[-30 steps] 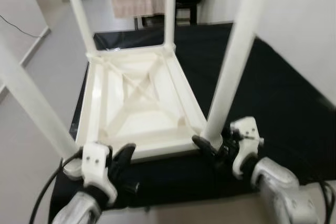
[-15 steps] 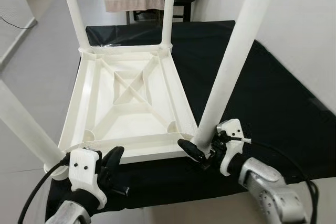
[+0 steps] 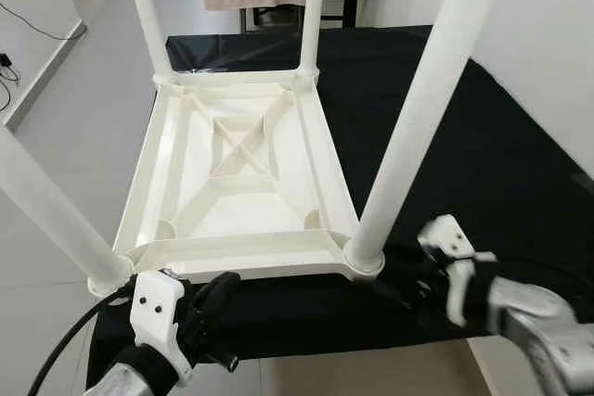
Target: Building children table
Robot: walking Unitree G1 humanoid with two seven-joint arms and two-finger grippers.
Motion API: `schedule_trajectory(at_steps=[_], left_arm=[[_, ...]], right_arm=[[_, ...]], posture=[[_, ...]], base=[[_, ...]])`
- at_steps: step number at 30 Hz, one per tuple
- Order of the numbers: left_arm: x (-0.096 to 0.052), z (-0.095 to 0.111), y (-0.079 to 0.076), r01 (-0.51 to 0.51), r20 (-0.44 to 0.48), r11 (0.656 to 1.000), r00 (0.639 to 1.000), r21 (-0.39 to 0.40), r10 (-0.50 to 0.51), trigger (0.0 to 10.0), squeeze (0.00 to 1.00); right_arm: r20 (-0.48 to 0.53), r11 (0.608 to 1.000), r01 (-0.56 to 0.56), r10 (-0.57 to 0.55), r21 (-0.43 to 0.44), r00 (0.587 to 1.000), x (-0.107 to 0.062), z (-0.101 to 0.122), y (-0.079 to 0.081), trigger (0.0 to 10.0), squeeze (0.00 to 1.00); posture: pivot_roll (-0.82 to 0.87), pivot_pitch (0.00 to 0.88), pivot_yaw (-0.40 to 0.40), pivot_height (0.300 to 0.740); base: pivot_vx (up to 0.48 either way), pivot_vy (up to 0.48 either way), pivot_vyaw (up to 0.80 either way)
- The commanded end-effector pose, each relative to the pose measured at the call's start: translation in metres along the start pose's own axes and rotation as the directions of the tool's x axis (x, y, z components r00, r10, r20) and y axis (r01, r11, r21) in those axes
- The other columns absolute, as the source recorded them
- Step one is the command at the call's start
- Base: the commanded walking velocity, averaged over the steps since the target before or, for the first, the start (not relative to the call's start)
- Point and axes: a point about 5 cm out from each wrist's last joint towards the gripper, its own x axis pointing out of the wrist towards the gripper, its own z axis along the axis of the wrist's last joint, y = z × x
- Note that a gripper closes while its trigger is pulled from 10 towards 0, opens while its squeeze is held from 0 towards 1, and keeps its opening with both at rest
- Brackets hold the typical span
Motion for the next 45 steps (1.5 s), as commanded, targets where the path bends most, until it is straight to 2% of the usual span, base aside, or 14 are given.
schedule_trajectory(at_steps=[1, 3, 5, 6, 7, 9, 14, 18, 21, 23, 33, 36, 42, 45], left_arm=[[-0.004, -0.001, 0.0, 0.03, -0.019, 1.0, 0.999, -0.007, -0.03, 10.0, 0.0], [-0.005, -0.001, 0.0, 0.038, -0.023, 0.999, 0.999, -0.005, -0.038, 10.0, 0.0], [-0.011, -0.003, 0.0, 0.087, -0.066, 0.996, 0.994, 0.009, -0.086, 10.0, 0.0], [-0.011, -0.003, 0.0, 0.087, -0.066, 0.996, 0.994, 0.009, -0.086, 10.0, 0.0], [-0.014, -0.003, -0.001, 0.117, -0.08, 0.993, 0.99, 0.003, -0.117, 10.0, 0.0], [-0.014, -0.003, -0.001, 0.117, -0.08, 0.993, 0.99, 0.003, -0.117, 10.0, 0.0], [-0.017, -0.004, -0.004, 0.147, -0.09, 0.989, 0.985, 0.005, -0.146, 10.0, 0.0], [-0.017, -0.005, -0.002, 0.119, -0.09, 0.993, 0.989, 0.023, -0.117, 10.0, 0.0], [-0.018, -0.007, 0.005, 0.043, -0.08, 0.997, 0.996, 0.066, -0.038, 10.0, 0.0], [-0.018, -0.006, 0.008, 0.015, -0.071, 0.997, 0.997, 0.075, -0.01, 10.0, 0.0], [-0.019, 0.002, 0.018, -0.072, -0.026, 0.991, 0.997, 0.116, 0.076, 10.0, 0.0], [-0.017, 0.004, 0.018, -0.073, -0.016, 0.99, 0.997, 0.12, 0.075, 10.0, 0.0], [-0.017, 0.004, 0.017, -0.074, -0.013, 0.99, 0.997, 0.121, 0.076, 10.0, 0.0], [-0.015, 0.004, 0.016, -0.067, -0.011, 0.989, 0.998, 0.131, 0.069, 10.0, 0.0]], right_arm=[[0.0, 0.994, -0.11, 0.11, -0.006, 0.994, -0.004, 0.005, 0.011, 10.0, 0.0], [-0.009, 0.99, -0.14, 0.14, -0.009, 0.99, -0.006, 0.005, 0.014, 10.0, 0.0], [0.013, 0.935, -0.353, 0.353, -0.04, 0.935, 0.007, 0.022, 0.044, 10.0, 0.0], [0.013, 0.935, -0.353, 0.353, -0.04, 0.935, 0.007, 0.022, 0.044, 10.0, 0.0], [-0.009, 0.874, -0.481, 0.481, -0.063, 0.876, 0.014, 0.026, 0.062, 10.0, 0.0], [-0.009, 0.874, -0.481, 0.481, -0.063, 0.876, 0.014, 0.026, 0.062, 10.0, 0.0], [-0.02, 0.822, -0.56, 0.561, -0.104, 0.828, 0.038, 0.036, 0.071, 10.0, 0.0], [-0.036, 0.828, -0.546, 0.546, -0.128, 0.837, 0.05, 0.038, 0.07, 10.0, 0.0], [-0.1, 0.869, -0.466, 0.455, -0.167, 0.885, 0.083, 0.037, 0.062, 10.0, 0.0], [-0.138, 0.877, -0.445, 0.425, -0.179, 0.894, 0.092, 0.036, 0.06, 10.0, 0.0], [-0.286, 0.892, -0.391, 0.322, -0.228, 0.902, 0.11, 0.032, 0.047, 10.0, 0.0], [-0.271, 0.925, -0.302, 0.237, -0.232, 0.933, 0.123, 0.04, 0.039, 10.0, 0.0], [-0.242, 0.94, -0.252, 0.196, -0.229, 0.95, 0.13, 0.046, 0.036, 10.0, 0.0], [-0.16, 0.97, -0.123, 0.09, -0.209, 0.983, 0.142, 0.059, 0.026, 10.0, 0.0]], posture=[[0.07, 0.094, -0.047, 0.74], [0.07, 0.094, -0.047, 0.74], [0.08, 0.094, -0.052, 0.74], [0.08, 0.094, -0.052, 0.74], [0.08, 0.095, -0.051, 0.74], [0.08, 0.095, -0.051, 0.74], [0.09, 0.092, -0.06, 0.74], [0.1, 0.094, -0.062, 0.74], [0.11, 0.098, -0.069, 0.74], [0.12, 0.099, -0.07, 0.74], [0.12, 0.11, -0.074, 0.74], [0.12, 0.11, -0.074, 0.74], [0.11, 0.109, -0.074, 0.74], [0.11, 0.106, -0.068, 0.74]], base=[[0.0, 0.0, 0.0], [0.0, 0.0, 0.0], [0.0, 0.0, 0.0], [0.0, 0.0, 0.0], [0.0, 0.0, 0.0], [0.0, 0.0, 0.0], [0.0, 0.0, 0.0], [0.0, 0.0, 0.0], [0.0, 0.0, 0.0], [0.0, 0.0, 0.0], [0.0, 0.0, 0.0], [0.0, 0.0, 0.0], [0.0, 0.0, 0.0], [0.0, 0.0, 0.0]])
